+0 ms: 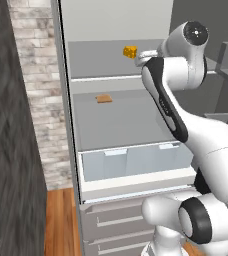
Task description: Pick the cheese from the fridge and the cheese grater from the cabinet and place them next to the salad bowl.
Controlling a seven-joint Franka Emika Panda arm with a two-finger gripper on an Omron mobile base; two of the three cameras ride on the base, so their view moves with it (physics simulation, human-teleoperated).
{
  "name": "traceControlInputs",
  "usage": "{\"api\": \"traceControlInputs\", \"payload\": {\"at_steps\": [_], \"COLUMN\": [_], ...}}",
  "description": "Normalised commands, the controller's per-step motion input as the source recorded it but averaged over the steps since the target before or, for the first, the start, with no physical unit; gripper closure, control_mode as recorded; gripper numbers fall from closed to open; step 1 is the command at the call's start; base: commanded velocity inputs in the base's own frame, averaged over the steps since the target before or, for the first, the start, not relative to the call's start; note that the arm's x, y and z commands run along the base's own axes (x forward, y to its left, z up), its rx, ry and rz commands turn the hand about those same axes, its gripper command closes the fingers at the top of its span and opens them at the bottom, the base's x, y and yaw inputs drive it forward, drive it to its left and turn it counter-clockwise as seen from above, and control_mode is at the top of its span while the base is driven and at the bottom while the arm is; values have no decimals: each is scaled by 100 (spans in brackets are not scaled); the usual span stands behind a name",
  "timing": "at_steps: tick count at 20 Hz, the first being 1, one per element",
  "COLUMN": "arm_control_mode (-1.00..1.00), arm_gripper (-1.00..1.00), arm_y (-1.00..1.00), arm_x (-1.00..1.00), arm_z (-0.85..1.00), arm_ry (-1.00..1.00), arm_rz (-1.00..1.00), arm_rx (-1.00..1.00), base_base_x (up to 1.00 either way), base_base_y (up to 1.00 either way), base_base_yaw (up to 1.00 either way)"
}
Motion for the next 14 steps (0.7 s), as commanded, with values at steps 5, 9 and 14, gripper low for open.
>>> {"api": "traceControlInputs", "payload": {"at_steps": [5, 9, 14], "arm_control_mode": [-100, -100, -100], "arm_gripper": [-100, -100, -100], "arm_y": [0, 0, 0], "arm_x": [57, 58, 56], "arm_z": [-13, 0, 10], "arm_ry": [-6, 1, 7], "arm_rz": [0, 0, 0], "arm_rx": [2, 7, 5], "base_base_x": [0, 0, 0], "base_base_y": [0, 0, 0], "base_base_yaw": [0, 0, 0]}}
